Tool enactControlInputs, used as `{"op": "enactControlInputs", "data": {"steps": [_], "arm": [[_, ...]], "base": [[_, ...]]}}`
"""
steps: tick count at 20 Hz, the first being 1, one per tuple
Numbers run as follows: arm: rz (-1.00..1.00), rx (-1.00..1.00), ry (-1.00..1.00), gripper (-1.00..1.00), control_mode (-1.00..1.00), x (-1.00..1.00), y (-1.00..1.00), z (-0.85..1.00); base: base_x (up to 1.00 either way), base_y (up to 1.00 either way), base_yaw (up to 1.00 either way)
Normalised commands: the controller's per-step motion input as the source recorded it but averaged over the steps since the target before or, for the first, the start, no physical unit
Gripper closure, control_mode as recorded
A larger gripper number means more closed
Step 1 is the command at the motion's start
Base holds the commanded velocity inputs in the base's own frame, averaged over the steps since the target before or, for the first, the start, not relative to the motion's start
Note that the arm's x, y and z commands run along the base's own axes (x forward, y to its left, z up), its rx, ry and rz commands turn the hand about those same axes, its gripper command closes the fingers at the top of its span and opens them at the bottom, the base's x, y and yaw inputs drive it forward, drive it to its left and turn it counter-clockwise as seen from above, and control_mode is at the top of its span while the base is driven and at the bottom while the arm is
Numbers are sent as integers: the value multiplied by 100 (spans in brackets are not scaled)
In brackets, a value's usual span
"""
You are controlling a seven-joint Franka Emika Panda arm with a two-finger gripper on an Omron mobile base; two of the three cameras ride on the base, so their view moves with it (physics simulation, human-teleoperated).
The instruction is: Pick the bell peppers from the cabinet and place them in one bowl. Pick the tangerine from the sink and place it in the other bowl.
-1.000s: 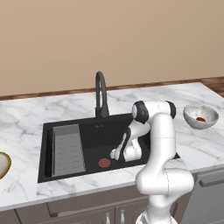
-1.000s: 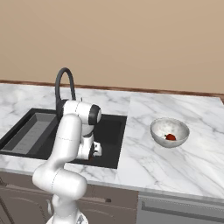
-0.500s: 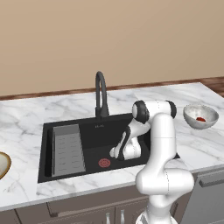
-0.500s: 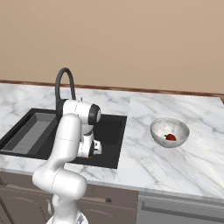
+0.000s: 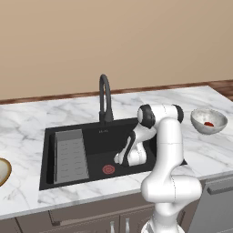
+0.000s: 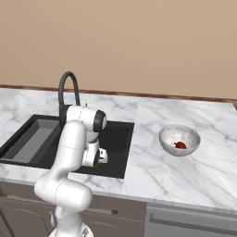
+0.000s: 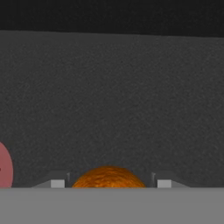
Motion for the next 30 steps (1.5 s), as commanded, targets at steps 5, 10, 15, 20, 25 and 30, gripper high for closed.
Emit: {"op": "enactControlInputs", "data": {"steps": [5, 10, 15, 20, 25, 30], "arm": [[0, 0, 0, 100, -100, 0, 0, 0], [0, 0, 0, 100, -100, 0, 0, 0], [3, 1, 4, 100, -100, 20, -40, 34], [0, 7, 8, 100, -100, 8, -29, 86], [0, 6, 12, 100, -100, 11, -26, 80], [-2, 1, 12, 100, -100, 20, -59, 62]], "base": [[0, 0, 0], [0, 0, 0], [0, 0, 0], [0, 0, 0], [0, 0, 0], [0, 0, 0]]}}
